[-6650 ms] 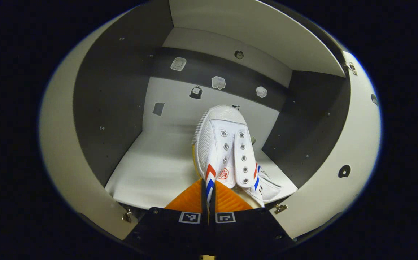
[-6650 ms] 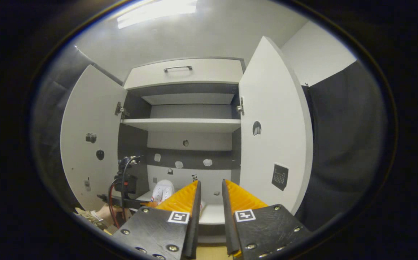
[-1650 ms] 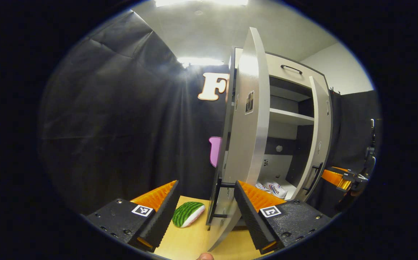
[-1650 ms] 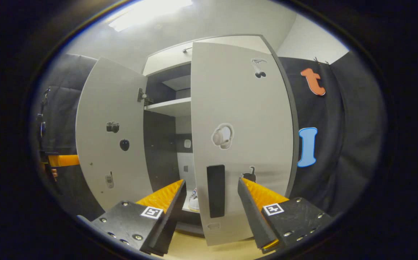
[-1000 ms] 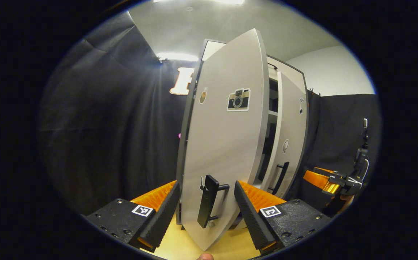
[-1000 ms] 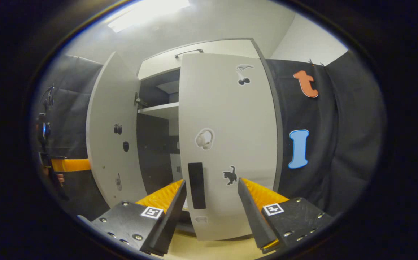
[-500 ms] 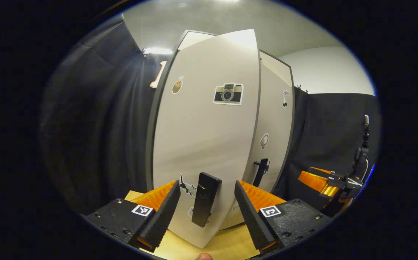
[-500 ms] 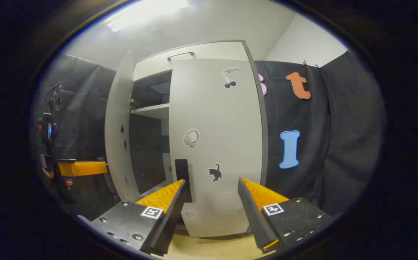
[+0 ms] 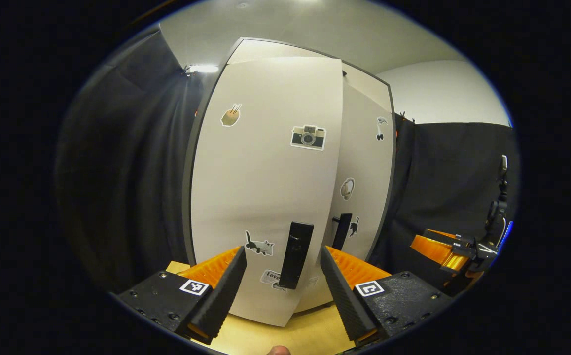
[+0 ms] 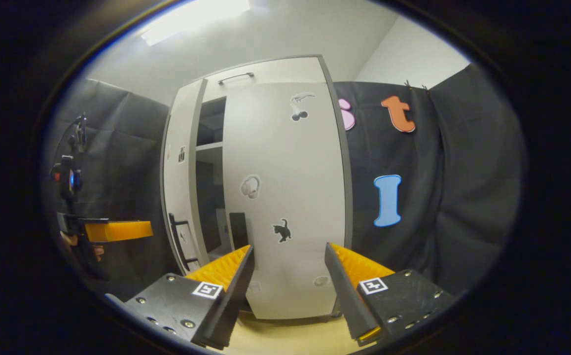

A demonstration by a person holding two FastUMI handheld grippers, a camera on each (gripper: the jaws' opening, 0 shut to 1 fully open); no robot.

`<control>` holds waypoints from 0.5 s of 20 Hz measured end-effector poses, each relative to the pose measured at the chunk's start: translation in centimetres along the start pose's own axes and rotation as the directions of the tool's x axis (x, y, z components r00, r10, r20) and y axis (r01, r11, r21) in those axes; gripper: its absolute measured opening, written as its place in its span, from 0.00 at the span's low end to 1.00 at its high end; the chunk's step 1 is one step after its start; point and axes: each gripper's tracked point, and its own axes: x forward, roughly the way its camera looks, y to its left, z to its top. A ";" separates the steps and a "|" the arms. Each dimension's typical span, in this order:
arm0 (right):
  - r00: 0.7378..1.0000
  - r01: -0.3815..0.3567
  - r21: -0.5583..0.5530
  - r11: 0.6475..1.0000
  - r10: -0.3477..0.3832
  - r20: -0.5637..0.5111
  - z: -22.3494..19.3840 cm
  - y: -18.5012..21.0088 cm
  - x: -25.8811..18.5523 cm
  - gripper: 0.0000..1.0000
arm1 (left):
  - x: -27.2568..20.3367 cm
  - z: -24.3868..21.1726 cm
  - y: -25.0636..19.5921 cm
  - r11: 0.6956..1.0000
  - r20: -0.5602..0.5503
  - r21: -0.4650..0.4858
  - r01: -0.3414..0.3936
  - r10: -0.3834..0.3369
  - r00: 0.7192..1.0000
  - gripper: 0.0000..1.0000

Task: Grab one shoe with the right hand and put it into the shoe cabinet, grab the other shoe with the left hand and put it into the shoe cabinet; then close the right door with the right hand and the left door with the left hand.

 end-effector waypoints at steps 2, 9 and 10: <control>1.000 -0.001 0.004 1.000 0.001 -0.003 -0.1 0.0 -0.2 0.86 | 0.0 0.0 -0.1 1.000 -0.003 0.003 -0.004 0.004 1.000 0.92; 1.000 -0.004 0.003 1.000 0.004 -0.004 0.1 -0.1 -0.2 0.86 | 0.1 -0.2 0.2 1.000 -0.006 0.008 -0.023 0.023 1.000 0.92; 1.000 -0.005 0.003 1.000 0.005 -0.005 0.2 -0.1 -0.2 0.86 | 0.1 -0.2 0.2 1.000 -0.007 0.009 -0.024 0.025 1.000 0.92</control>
